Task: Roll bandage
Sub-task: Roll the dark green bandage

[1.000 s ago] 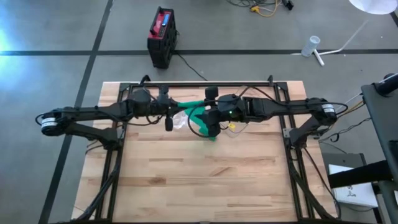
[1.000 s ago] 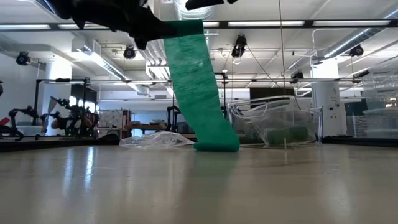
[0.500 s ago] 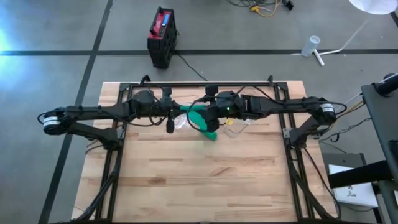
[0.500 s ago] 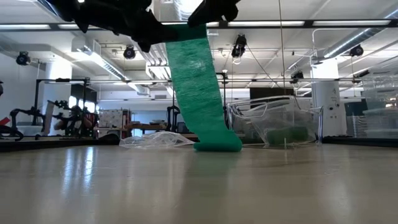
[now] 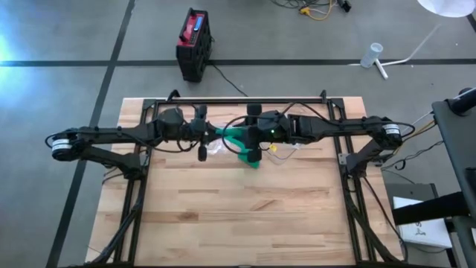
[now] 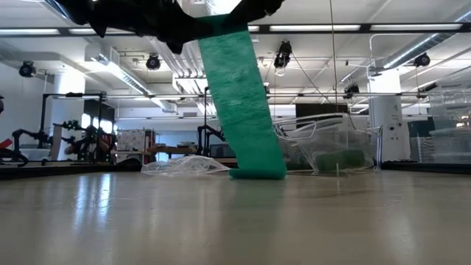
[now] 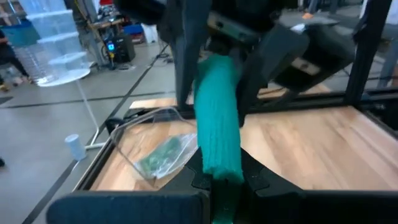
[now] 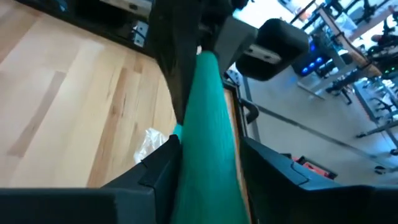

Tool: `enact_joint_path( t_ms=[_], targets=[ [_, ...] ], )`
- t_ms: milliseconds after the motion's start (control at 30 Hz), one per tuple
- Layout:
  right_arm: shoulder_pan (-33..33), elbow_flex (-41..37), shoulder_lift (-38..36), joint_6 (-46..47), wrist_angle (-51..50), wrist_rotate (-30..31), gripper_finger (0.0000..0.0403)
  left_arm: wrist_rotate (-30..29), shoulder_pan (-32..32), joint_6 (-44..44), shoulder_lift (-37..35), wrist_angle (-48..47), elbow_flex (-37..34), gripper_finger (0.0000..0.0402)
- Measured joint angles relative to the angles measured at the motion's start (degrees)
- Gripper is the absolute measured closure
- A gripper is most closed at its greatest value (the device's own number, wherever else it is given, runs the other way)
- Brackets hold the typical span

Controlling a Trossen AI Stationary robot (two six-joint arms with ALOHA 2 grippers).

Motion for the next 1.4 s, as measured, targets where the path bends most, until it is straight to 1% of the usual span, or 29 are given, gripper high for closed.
enact_joint_path(
  t_ms=[100, 200, 400, 433, 500, 600, 700, 733, 767, 833, 933, 1000, 1067, 1133, 1200, 1267, 1367, 1400],
  targets=[
    [0.0, 0.0, 0.0, 0.5, -0.9, 0.1, 0.0267, 0.3, -0.7, -0.5, 0.0, 2.0, 0.0, 0.0392],
    [0.0, 0.0, 0.0, 1.8, -1.0, -0.1, 0.0297, 0.4, -1.2, -0.5, 0.0, 2.9, 0.0, 0.0392],
    [0.1, 0.3, 0.0, 4.8, -1.8, -3.6, 0.0382, 0.5, -1.4, -0.2, 0.2, 2.6, 0.0, 0.0390],
    [0.1, 0.4, -0.2, 5.1, -1.7, -3.8, 0.0390, 0.5, -1.4, 0.3, 0.1, 2.6, 0.0, 0.0386],
    [0.3, 0.9, -0.3, 6.4, -1.7, -4.0, 0.0391, 0.4, -1.4, 2.3, -0.5, 2.6, 0.1, 0.0370],
    [0.3, 1.7, -1.3, 8.3, -1.9, -4.5, 0.0386, -1.4, -1.4, 4.9, -2.3, 0.8, 0.1, 0.0331],
    [0.3, 1.9, -3.2, 10.1, -1.8, -7.6, 0.0390, -4.0, -1.3, 6.0, -3.8, -0.8, 0.1, 0.0285],
    [0.3, 1.9, -3.8, 10.6, -1.6, -8.9, 0.0392, -3.9, -1.3, 5.9, -3.9, -0.6, 0.1, 0.0270],
    [0.3, 1.9, -4.1, 10.9, -1.1, -10.0, 0.0393, -3.9, -1.3, 5.8, -3.8, -0.4, 0.1, 0.0255],
    [0.3, 1.9, -4.7, 11.4, -0.9, -10.4, 0.0394, -3.1, -1.4, 4.7, -2.9, 0.8, 0.1, 0.0228],
    [0.3, 1.9, -4.7, 12.1, -0.2, -10.5, 0.0393, 0.5, -1.4, 2.4, -1.0, 3.9, 0.0, 0.0194],
    [0.3, 1.8, -4.6, 12.3, 0.4, -10.5, 0.0389, 1.2, -1.4, 1.1, -0.1, 5.9, 0.0, 0.0180],
    [0.3, 1.8, -4.5, 13.4, 0.5, -11.8, 0.0387, 1.2, -1.4, -0.8, 0.6, 7.6, 0.0, 0.0174],
    [0.3, 1.9, -4.5, 15.5, 0.6, -13.4, 0.0387, 1.2, -1.4, -2.3, 1.2, 9.7, 0.0, 0.0184],
    [0.3, 1.9, -4.5, 17.3, 0.8, -14.0, 0.0386, 1.2, -1.4, -3.0, 1.5, 10.6, 0.0, 0.0216],
    [0.3, 1.9, -4.6, 18.6, 0.7, -14.4, 0.0386, 1.2, -1.4, -3.3, 1.4, 10.5, 0.0, 0.0267],
    [0.3, 1.9, -4.6, 20.8, -0.5, -14.4, 0.0386, 1.2, -1.4, -4.6, 1.3, 10.5, -0.1, 0.0367],
    [0.3, 1.9, -4.6, 21.0, -1.3, -14.4, 0.0385, 1.2, -1.4, -5.0, 1.1, 10.4, -0.3, 0.0383]
  ],
)
